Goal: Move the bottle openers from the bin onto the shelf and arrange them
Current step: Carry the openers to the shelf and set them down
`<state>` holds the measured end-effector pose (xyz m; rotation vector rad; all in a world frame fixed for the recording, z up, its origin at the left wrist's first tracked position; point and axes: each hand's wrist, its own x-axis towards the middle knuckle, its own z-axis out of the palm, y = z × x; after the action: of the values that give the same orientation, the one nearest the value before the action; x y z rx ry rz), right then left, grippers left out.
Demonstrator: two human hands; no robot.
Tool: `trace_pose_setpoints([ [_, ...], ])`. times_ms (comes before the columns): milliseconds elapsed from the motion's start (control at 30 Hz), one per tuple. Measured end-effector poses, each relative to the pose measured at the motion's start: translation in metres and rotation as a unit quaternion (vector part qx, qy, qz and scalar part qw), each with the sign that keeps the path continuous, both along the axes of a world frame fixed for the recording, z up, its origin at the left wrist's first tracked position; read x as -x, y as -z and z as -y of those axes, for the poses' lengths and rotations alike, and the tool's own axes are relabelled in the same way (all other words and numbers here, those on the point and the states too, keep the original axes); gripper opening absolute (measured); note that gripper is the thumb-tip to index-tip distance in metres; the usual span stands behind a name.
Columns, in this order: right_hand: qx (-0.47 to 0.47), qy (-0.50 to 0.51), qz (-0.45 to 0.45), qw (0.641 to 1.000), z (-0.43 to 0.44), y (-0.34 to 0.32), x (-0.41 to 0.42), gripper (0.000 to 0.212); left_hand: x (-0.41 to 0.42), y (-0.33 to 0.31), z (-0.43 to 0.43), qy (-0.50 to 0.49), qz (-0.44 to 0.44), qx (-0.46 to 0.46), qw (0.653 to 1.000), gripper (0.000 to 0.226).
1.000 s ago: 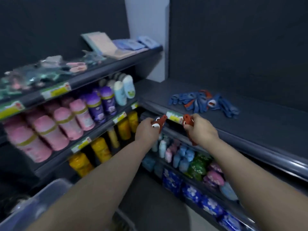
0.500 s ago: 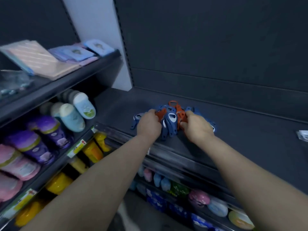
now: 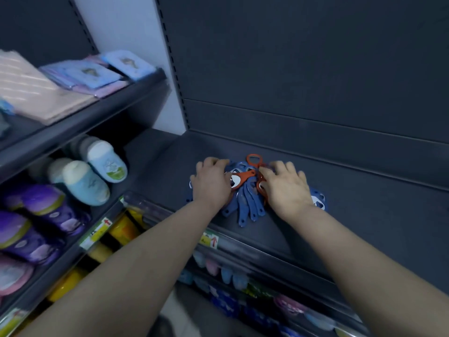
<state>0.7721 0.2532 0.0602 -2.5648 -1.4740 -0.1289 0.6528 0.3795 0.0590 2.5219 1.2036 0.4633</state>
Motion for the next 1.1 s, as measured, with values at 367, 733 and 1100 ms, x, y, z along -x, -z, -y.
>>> trace_pose_setpoints([
  [367, -0.022, -0.229, 0.040, 0.972, 0.029, -0.005, 0.093, 0.033, 0.136, 0.002, 0.090, -0.159, 0.026, -0.012, 0.987, 0.033],
  [733, 0.043, -0.510, -0.025, 0.858, 0.085, 0.023, 0.314, 0.030, 0.398, 0.035, 0.256, -0.458, -0.109, 0.159, 0.868, 0.029],
  [1100, 0.167, -0.593, -0.029, 0.787, 0.108, 0.085, 0.538, 0.035, 0.631, 0.073, 0.351, -0.607, -0.140, 0.256, 0.739, 0.030],
])
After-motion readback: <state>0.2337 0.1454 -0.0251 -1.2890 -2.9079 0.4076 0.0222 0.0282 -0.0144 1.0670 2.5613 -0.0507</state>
